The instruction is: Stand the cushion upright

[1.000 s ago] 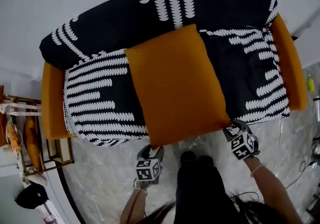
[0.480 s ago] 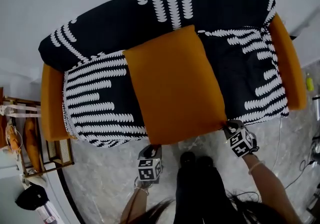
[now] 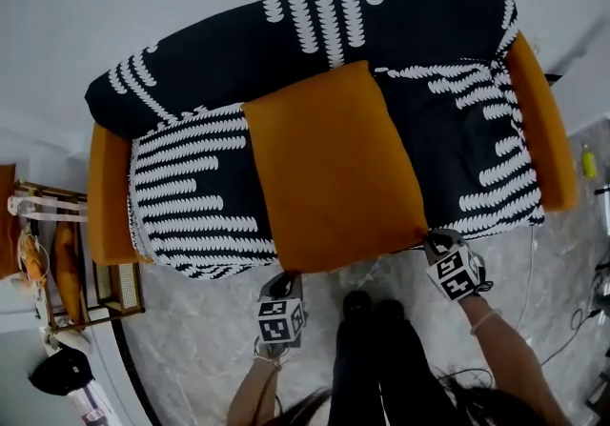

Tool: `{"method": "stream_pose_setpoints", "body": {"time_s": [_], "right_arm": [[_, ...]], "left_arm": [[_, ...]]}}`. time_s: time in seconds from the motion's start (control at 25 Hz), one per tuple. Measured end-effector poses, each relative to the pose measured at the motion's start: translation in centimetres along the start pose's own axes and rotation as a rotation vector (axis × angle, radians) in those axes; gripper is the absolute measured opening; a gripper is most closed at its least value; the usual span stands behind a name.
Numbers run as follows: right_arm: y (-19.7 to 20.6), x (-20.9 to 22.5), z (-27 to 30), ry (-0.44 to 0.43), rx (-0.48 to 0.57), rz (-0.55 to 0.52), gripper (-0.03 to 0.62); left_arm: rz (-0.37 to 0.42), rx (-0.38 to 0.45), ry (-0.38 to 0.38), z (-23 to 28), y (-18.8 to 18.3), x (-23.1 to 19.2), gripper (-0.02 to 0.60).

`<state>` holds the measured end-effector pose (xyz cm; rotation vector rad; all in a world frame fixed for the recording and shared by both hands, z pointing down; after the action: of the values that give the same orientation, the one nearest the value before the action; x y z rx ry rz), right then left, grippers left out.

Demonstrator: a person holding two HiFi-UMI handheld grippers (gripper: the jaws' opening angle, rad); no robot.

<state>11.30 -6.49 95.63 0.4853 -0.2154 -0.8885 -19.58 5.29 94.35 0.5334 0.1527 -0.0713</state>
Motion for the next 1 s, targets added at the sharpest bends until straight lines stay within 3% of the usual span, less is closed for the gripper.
{"method": "stream_pose_setpoints", "body": {"time_s": [0.36, 0.64, 1.0], "right_arm": [[-3.5, 0.3, -5.3, -0.012, 0.099, 0.004, 0.018], [-7.5, -0.8, -11.1, -0.057, 0.118, 0.041, 0.016], [-13.7, 0.0, -16.4, -0.036, 0.194, 0.088, 0.015]], "left_arm": [[-0.031, 0.087, -0.036, -5.7, -5.0, 0.6, 0.064], [-0.068, 0.139, -0.077, -10.6, -9.2, 0.2, 0.06], [-0.09, 0.228, -0.06, -15.7, -16.7, -0.6, 0.055]]}}
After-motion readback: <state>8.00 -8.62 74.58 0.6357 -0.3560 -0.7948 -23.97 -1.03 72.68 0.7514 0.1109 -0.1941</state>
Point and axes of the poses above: the fingertips, and each gripper's own axes: z forward along the fingers, x to its right, y out of its underside, the point moved 1 cm from there along -z, backward along the fingers, and after that the axes turned 2 degrees about -x, right-handed, at the moved point
